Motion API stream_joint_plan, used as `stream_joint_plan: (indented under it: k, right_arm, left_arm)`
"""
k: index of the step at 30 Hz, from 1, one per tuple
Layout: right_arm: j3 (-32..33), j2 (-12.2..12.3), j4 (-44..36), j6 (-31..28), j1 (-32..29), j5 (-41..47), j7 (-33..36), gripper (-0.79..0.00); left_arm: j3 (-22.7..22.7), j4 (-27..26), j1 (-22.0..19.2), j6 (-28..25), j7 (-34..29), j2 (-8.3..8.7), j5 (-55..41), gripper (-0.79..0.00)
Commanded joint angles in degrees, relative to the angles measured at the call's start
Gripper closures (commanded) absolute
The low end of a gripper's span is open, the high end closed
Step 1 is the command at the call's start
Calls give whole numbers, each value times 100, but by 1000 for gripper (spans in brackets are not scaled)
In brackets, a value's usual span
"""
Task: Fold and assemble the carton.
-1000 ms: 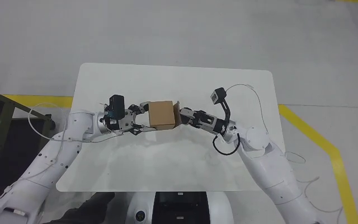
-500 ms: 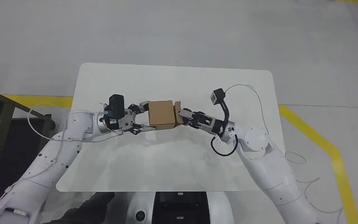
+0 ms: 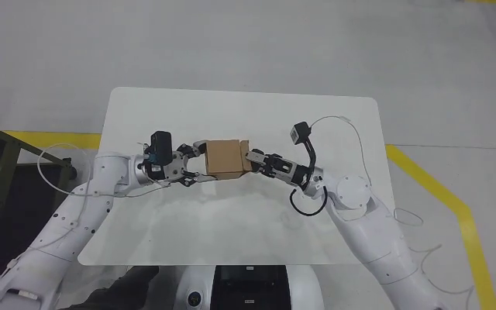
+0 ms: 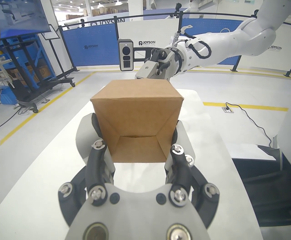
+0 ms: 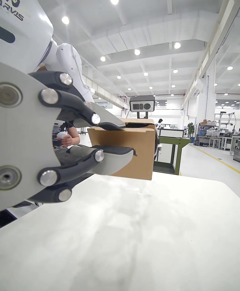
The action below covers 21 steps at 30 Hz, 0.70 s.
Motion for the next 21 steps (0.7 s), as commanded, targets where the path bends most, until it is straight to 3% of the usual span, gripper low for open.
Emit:
stream_joint_plan:
  k: [1, 10, 16, 21]
  right_arm:
    - [-16, -3, -21, 17, 15, -32, -18, -123]
    - [-87, -13, -121, 47, -1, -166, -106, -120]
    - [-99, -14, -186, -18, -34, -243, -164, -203]
    - [-42, 2, -275, -77, -103, -276, -184, -215]
  left_arm:
    - [-8, -2, 5, 0, -15, -4, 22, -212]
    - [-25, -1, 27, 0, -50, -29, 44, -215]
    - [-32, 2, 25, 0, -71, -46, 62, -215]
    - [-23, 29, 22, 0, -100, -59, 61, -215]
